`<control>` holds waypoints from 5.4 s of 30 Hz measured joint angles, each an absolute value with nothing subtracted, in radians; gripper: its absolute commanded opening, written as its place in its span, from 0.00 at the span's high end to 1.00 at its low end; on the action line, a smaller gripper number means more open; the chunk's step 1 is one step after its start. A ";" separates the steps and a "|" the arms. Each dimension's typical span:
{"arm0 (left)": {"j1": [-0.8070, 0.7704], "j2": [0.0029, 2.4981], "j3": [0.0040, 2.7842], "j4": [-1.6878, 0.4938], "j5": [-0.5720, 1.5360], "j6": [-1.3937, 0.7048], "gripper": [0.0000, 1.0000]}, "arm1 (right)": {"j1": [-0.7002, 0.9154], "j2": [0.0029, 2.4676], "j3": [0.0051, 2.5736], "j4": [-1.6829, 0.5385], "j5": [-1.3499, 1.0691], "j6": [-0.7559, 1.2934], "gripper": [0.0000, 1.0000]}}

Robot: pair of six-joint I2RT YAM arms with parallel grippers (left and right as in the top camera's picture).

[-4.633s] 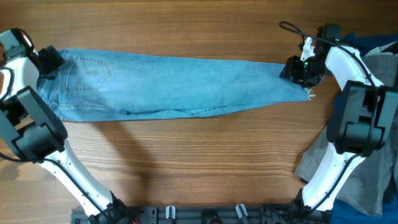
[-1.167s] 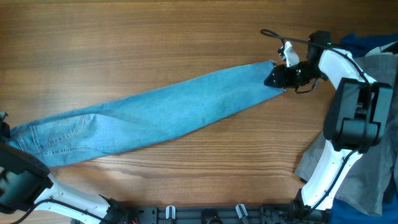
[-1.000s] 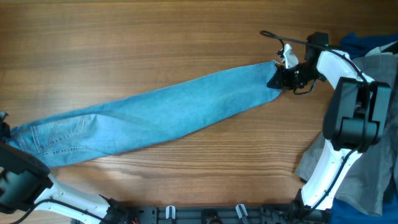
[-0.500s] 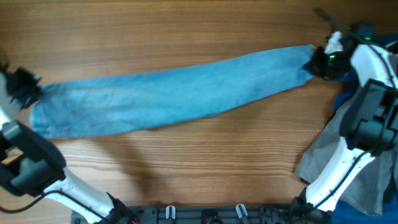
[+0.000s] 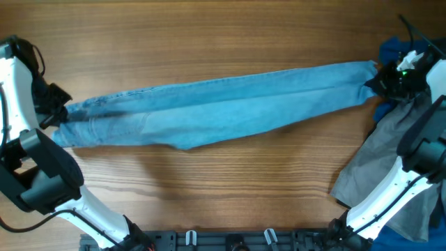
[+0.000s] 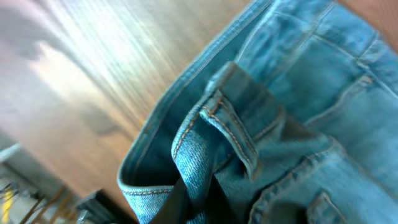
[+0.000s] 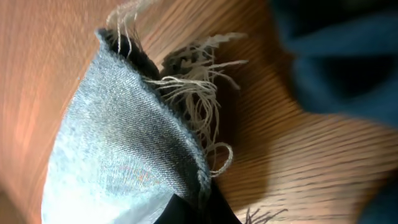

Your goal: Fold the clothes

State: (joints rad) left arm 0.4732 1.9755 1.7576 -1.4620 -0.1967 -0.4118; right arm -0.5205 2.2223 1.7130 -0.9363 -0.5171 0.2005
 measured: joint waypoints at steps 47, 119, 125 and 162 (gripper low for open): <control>0.552 1.971 1.357 -0.878 0.082 -0.228 0.96 | -0.516 2.222 1.718 -1.007 -0.391 0.099 0.96; 0.519 1.882 1.464 -1.145 0.167 -0.268 0.28 | -0.508 2.130 1.639 -0.941 -0.306 -0.169 0.25; 0.513 1.882 1.462 -1.232 0.167 -0.298 0.27 | -0.508 2.130 1.566 -0.842 -0.363 -0.242 0.25; 0.457 1.881 1.231 -0.723 0.186 -0.398 0.16 | -0.491 2.130 1.516 -0.794 -0.414 -0.207 0.26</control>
State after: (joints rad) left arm 0.4572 1.8812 1.2308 -0.7235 0.1864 -0.3981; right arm -0.4911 2.1304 1.5158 -0.7944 -0.4145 -0.2066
